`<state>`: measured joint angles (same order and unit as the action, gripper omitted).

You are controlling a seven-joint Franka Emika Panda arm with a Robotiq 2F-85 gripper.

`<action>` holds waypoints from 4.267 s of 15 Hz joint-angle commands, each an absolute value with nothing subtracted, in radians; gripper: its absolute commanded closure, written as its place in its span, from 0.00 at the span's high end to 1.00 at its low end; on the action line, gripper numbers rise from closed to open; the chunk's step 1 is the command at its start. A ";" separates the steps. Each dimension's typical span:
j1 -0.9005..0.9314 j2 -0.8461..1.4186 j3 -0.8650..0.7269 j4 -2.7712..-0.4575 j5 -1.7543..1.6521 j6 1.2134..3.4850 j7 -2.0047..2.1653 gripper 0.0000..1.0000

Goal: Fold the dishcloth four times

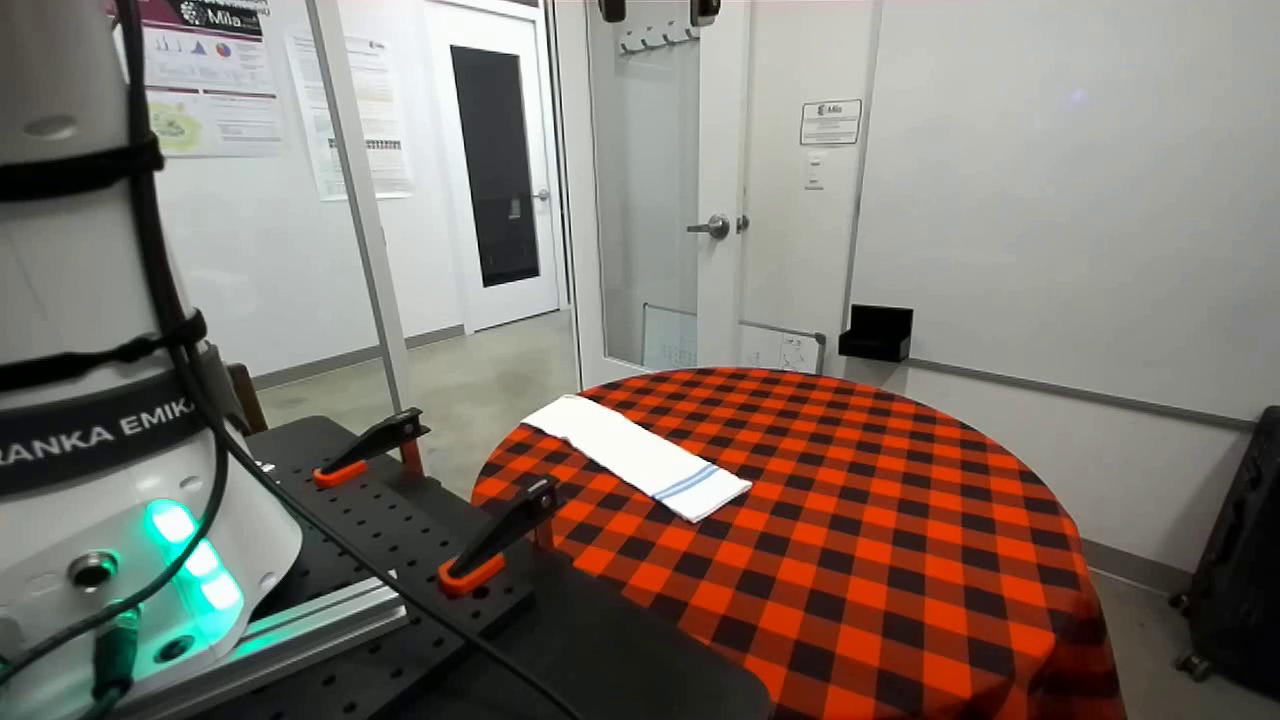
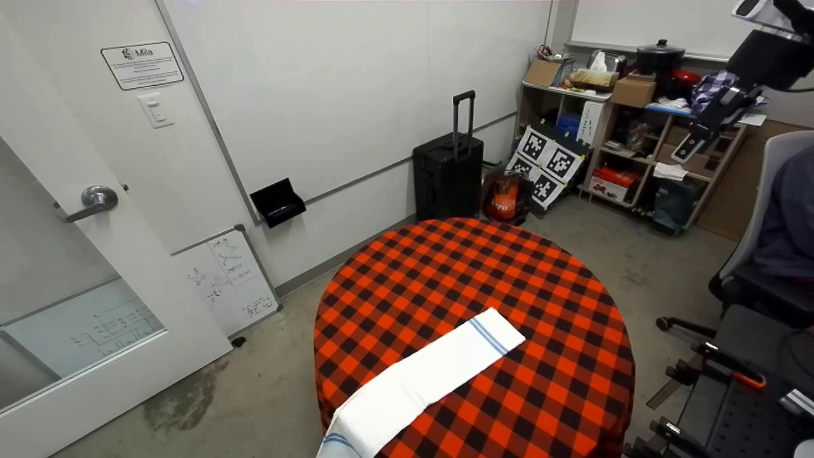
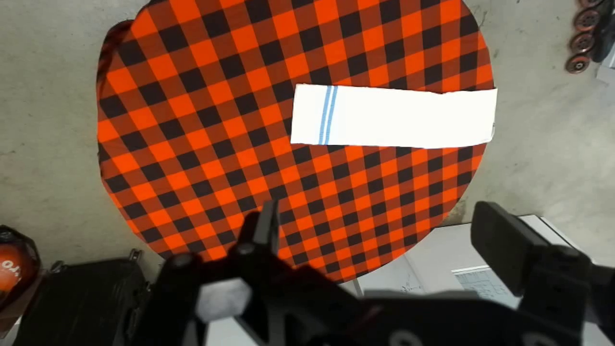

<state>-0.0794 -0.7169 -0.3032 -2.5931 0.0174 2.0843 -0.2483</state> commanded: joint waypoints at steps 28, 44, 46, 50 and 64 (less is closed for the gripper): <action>-0.069 0.299 -0.108 -2.301 0.158 2.754 -0.303 1.00; -0.250 0.802 0.103 -1.947 0.181 2.775 -0.252 1.00; -0.249 0.855 0.100 -1.893 0.172 2.778 -0.250 1.00; -0.242 0.940 0.101 -1.801 0.159 2.773 -0.242 1.00; -0.217 1.074 0.085 -1.667 0.098 2.683 -0.229 1.00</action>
<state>-0.2294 1.0510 0.0952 -1.7219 0.1236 2.7360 -0.2520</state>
